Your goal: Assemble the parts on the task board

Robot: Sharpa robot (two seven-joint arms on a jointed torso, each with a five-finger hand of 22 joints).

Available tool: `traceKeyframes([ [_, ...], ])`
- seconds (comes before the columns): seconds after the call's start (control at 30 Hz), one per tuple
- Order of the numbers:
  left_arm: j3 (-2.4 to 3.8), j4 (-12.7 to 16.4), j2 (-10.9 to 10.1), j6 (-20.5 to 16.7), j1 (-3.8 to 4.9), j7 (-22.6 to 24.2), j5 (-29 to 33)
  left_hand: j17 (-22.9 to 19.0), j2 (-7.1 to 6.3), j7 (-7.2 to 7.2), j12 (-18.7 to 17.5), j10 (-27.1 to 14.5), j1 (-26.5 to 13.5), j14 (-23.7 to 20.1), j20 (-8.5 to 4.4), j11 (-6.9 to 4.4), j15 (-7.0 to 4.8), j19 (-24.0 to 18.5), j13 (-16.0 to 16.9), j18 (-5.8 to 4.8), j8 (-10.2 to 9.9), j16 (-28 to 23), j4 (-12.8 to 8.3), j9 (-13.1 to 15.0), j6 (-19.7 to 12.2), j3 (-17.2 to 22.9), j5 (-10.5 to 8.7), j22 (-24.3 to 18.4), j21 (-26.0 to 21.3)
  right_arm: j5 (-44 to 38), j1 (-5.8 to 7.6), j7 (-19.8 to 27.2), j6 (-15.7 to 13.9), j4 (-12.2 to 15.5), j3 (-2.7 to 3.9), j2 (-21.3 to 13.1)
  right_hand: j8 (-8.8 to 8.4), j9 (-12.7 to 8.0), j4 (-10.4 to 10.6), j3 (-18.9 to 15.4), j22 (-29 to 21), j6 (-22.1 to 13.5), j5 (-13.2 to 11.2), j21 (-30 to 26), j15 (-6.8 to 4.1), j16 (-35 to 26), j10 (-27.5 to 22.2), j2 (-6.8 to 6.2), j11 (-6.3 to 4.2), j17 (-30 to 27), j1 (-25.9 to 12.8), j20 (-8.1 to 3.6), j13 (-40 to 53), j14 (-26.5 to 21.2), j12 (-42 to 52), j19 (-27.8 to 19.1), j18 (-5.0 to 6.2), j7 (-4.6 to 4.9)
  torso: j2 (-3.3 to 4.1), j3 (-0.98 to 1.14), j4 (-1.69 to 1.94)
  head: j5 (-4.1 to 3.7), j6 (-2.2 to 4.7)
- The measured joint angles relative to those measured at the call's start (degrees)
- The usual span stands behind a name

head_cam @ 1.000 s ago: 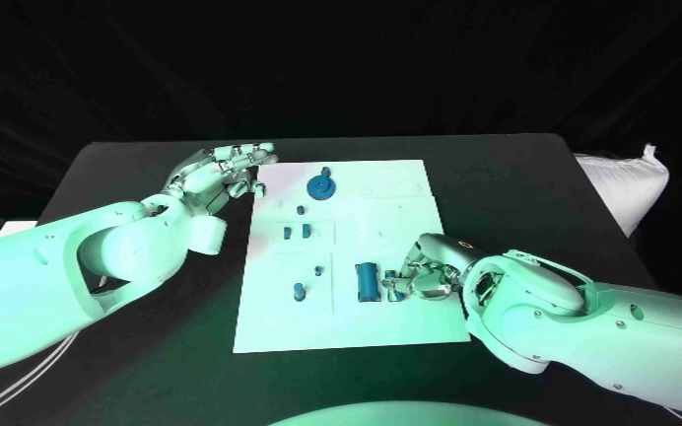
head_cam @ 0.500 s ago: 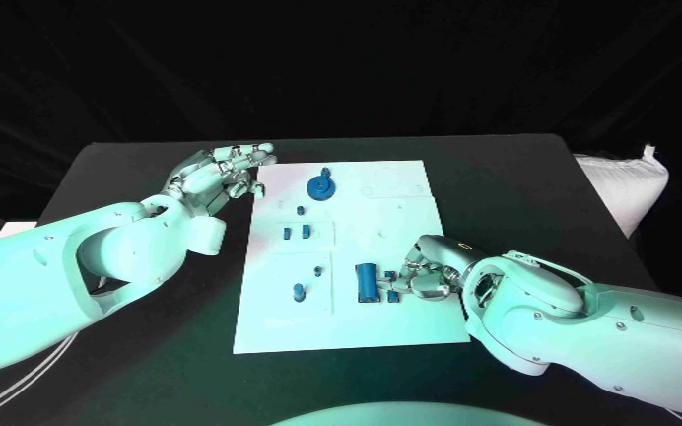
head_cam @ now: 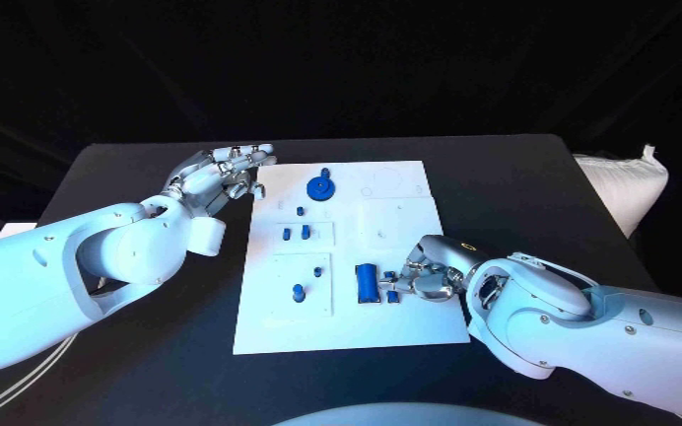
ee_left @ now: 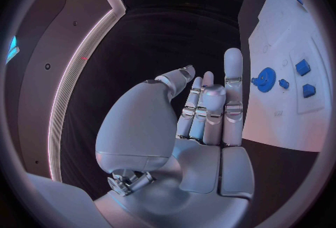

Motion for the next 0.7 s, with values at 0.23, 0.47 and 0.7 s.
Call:
traceKeyframes([
  [0.23, 0.00, -0.09, 0.07, 0.02, 0.00, -0.02, -0.01, 0.00, 0.00, 0.00, 0.00, 0.00, 0.00, 0.00, 0.00, 0.00, 0.00, 0.00, 0.00, 0.00, 0.00, 0.00, 0.00, 0.00, 0.00, 0.00, 0.00, 0.00, 0.00, 0.30, 0.00, 1.02, 0.13, 1.29, 0.01, -1.94, 0.42, 0.41, -1.18, -1.18, 0.00, -0.40, 0.00, 0.00, 0.00, 0.00, 0.00, 0.05, 0.00, -0.01, 4.02, 0.00, 0.01, 0.00, 0.00, 0.00, 0.00, -0.01, 0.00, 0.01, -0.07, -0.01, 0.07],
  [0.47, -0.01, -0.15, 0.08, 0.03, 0.00, -0.03, -0.01, 0.01, 0.00, 0.00, 0.00, 0.00, 0.00, 0.00, 0.00, 0.00, 0.00, 0.00, 0.00, -0.01, 0.00, 0.00, 0.00, 0.00, 0.00, 0.00, 0.00, 0.00, 0.00, 0.74, 0.00, 1.92, 0.71, 1.59, 0.02, -2.93, 0.62, 0.59, -2.38, -1.72, -0.01, -0.79, 0.00, 0.00, 0.00, 0.00, 0.00, -0.01, 0.00, -0.01, 6.16, 0.00, 0.02, 0.00, 0.00, 0.00, 0.00, -0.04, 0.00, -0.03, -0.05, -0.07, 0.07],
  [0.7, -0.01, -0.21, 0.14, 0.04, 0.00, -0.04, -0.02, 0.01, 0.00, 0.00, 0.00, 0.00, 0.00, 0.00, 0.00, 0.00, 0.00, 0.00, 0.00, 0.00, 0.00, 0.00, 0.00, 0.00, 0.00, 0.00, 0.00, 0.00, 0.00, 1.08, 0.00, 2.51, 1.37, 1.54, 0.02, -2.99, 0.62, 0.65, -2.54, -1.87, -0.01, -0.79, 0.00, 0.00, 0.00, 0.00, 0.00, 0.60, 0.00, -0.01, 6.76, 0.01, 0.03, 0.00, -0.23, 0.00, 0.00, -0.04, 0.00, -0.05, 0.00, -0.13, 0.07],
])
